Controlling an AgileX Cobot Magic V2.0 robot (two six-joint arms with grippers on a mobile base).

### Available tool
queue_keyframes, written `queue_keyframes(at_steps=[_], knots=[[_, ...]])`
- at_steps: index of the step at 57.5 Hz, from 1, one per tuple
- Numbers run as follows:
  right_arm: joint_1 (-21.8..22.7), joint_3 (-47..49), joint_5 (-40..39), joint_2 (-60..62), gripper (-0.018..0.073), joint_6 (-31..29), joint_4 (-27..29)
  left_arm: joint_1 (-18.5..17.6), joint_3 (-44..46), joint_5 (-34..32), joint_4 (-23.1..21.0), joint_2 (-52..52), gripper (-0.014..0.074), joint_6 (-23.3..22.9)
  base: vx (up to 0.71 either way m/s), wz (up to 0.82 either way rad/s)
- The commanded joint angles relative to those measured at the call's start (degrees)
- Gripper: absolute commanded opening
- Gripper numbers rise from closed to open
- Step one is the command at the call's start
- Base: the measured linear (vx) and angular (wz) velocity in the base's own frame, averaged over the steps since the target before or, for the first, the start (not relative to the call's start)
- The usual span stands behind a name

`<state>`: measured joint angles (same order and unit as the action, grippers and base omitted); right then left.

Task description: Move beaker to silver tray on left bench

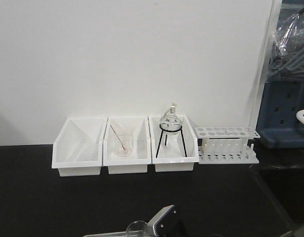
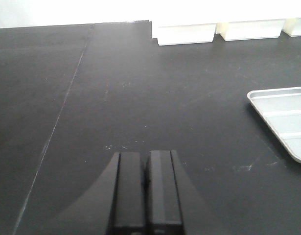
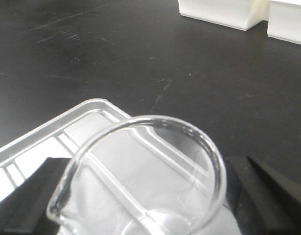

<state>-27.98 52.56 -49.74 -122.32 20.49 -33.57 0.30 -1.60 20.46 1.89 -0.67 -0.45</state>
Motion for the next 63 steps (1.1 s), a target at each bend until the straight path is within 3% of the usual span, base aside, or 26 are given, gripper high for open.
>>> queue_keyframes(at_steps=[1,17,24,30,40,45,50,63], knots=[[0.17,1.48,-4.89,4.49,0.0696,-0.66,0.88,-0.33,-1.59,-4.44,-0.04,-0.9,0.0001,-0.06,0.0,-0.01],[0.17,1.48,-4.7,11.87,0.0651,0.29,0.88,-0.33,-1.59,-4.44,-0.04,-0.9,0.0001,-0.06,0.0,0.0],[0.17,1.48,-2.24,16.64,0.0566,5.7,0.73,-0.33,-1.59,-4.44,-0.04,-0.9,0.0001,-0.06,0.0,0.0],[0.22,1.48,6.79,22.45,0.04,12.04,-1.22,-0.33,-1.59,-4.44,-0.04,-0.9,0.0001,-0.06,0.0,0.0],[0.22,1.43,35.15,35.7,-0.0008,24.23,-11.9,-0.33,-1.59,-4.44,-0.04,-0.9,0.0001,-0.06,0.0,0.0],[0.22,-0.18,45.53,43.67,-0.0014,30.54,-19.11,-0.33,-1.59,-4.44,-0.04,-0.9,0.0001,-0.06,0.0,0.0],[0.22,-3.38,51.02,50.76,-0.001,32.82,-22.4,-0.33,-1.59,-4.44,-0.04,-0.9,0.0001,-0.06,0.0,0.0],[0.22,-15.61,57.92,72.25,-0.0008,32.82,-19.6,-0.33,-1.59,-4.44,-0.04,-0.9,0.0001,-0.06,0.0,0.0]])
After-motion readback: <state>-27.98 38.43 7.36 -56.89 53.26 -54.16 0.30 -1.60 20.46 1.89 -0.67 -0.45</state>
